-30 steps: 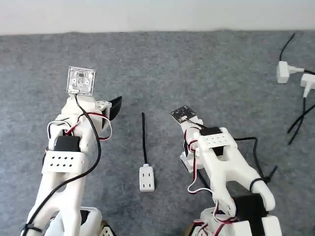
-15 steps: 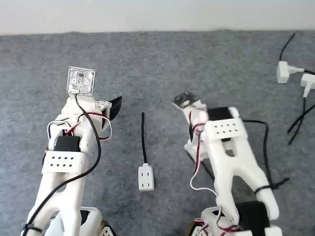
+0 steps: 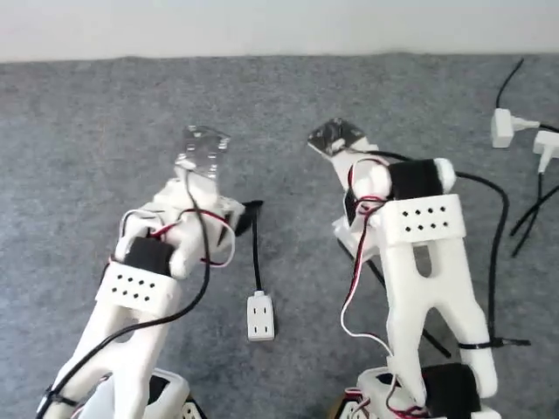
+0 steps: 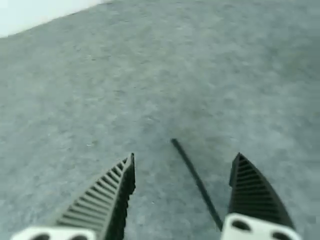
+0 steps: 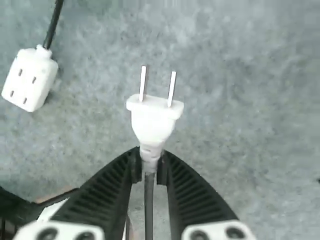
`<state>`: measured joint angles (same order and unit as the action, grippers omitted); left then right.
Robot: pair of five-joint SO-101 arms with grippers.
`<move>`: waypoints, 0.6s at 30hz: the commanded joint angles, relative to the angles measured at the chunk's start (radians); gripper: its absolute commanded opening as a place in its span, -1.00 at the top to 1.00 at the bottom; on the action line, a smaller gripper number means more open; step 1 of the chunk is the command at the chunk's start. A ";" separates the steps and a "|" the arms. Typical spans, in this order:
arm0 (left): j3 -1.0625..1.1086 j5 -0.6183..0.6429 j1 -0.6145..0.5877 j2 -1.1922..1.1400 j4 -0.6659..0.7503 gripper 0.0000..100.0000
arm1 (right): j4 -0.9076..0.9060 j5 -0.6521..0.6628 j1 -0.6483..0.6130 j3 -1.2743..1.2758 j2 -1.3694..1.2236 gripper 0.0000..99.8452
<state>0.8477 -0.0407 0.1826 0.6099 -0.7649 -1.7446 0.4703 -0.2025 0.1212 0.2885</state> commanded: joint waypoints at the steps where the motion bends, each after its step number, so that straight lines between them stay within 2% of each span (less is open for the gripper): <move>1: -0.197 -0.017 0.117 0.011 -0.172 0.42 | -0.035 0.005 -0.061 -0.083 0.038 0.98; 4: -0.321 -0.017 0.175 0.011 -0.278 0.42 | -0.036 -0.012 -0.097 -0.084 0.039 0.98; 9: -0.452 -0.020 0.242 0.011 -0.394 0.42 | -0.048 -0.025 -0.079 -0.157 0.050 0.98; 12: -0.481 -0.028 0.281 0.011 -0.399 0.42 | -0.051 -0.025 -0.045 -0.242 0.058 0.98; 18: -0.486 -0.048 0.339 0.009 -0.350 0.42 | -0.051 -0.023 -0.039 -0.258 0.064 0.98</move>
<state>0.4120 -0.0760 0.4941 0.6099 -1.1592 -1.7538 0.4580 -0.2608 -0.0767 0.3130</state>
